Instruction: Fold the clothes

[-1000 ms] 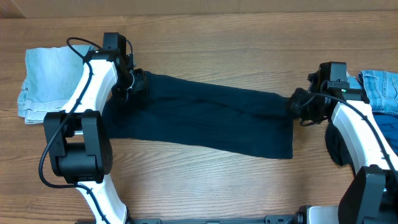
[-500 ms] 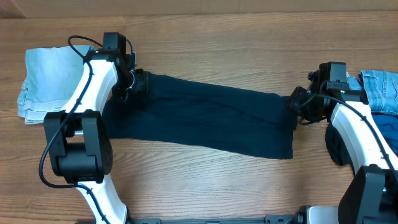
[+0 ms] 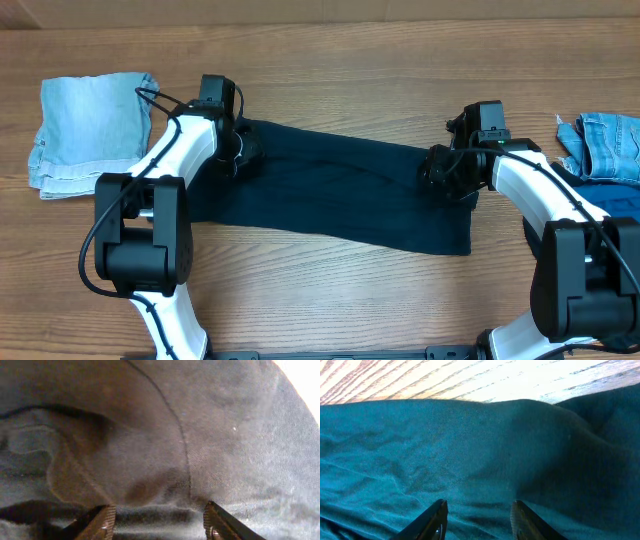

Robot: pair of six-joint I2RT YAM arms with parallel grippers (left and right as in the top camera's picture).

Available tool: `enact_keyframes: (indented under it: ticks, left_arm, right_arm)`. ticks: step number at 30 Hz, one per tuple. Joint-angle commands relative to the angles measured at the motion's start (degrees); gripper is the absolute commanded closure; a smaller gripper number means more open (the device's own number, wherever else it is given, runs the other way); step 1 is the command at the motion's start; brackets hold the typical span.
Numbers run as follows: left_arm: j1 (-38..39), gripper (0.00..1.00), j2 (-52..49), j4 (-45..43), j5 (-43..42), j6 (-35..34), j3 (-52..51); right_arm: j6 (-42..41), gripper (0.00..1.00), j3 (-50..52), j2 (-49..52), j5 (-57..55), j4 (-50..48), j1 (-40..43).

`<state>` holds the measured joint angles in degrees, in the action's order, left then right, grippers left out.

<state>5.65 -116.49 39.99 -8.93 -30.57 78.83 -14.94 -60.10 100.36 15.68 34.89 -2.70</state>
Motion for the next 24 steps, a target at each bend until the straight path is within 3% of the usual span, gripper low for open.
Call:
enact_keyframes:
  ticks: [1, 6, 10, 16, 19, 21, 24]
  left_arm:
    - [0.33, 0.45, -0.52, -2.45, 4.48, -2.67, -0.61]
    - [0.35, 0.46, -0.52, -4.0, 4.46, -2.64, -0.61]
    - [0.37, 0.45, -0.52, -4.02, 3.19, -2.6, -0.61]
    - [0.37, 0.44, -0.52, -3.87, 0.72, -2.19, -0.61]
    - [0.37, 0.45, -0.5, -4.28, -0.57, 0.15, -0.57]
    - [0.37, 0.45, -0.5, -4.15, -0.83, 2.34, -0.57]
    - [0.37, 0.44, -0.5, -4.28, -1.29, 2.34, -0.57]
  right_arm:
    - [0.42, 0.56, 0.15, -0.22, 0.96, 1.03, 0.02]
    - [0.76, 0.57, 0.15, -0.2, 2.4, 8.59, -0.09]
    - [1.88, 0.79, 0.98, -0.2, 2.47, 9.38, -3.13]
    - [1.9, 0.76, 1.25, -0.2, 1.92, 14.53, -6.99]
    - [1.64, 0.87, 5.88, 0.0, 0.26, 9.18, -6.99]
    - [1.22, 0.89, 9.25, 0.04, 0.26, 3.28, -6.99]
    - [1.27, 0.89, 9.7, 1.07, 0.22, 2.16, -6.99]
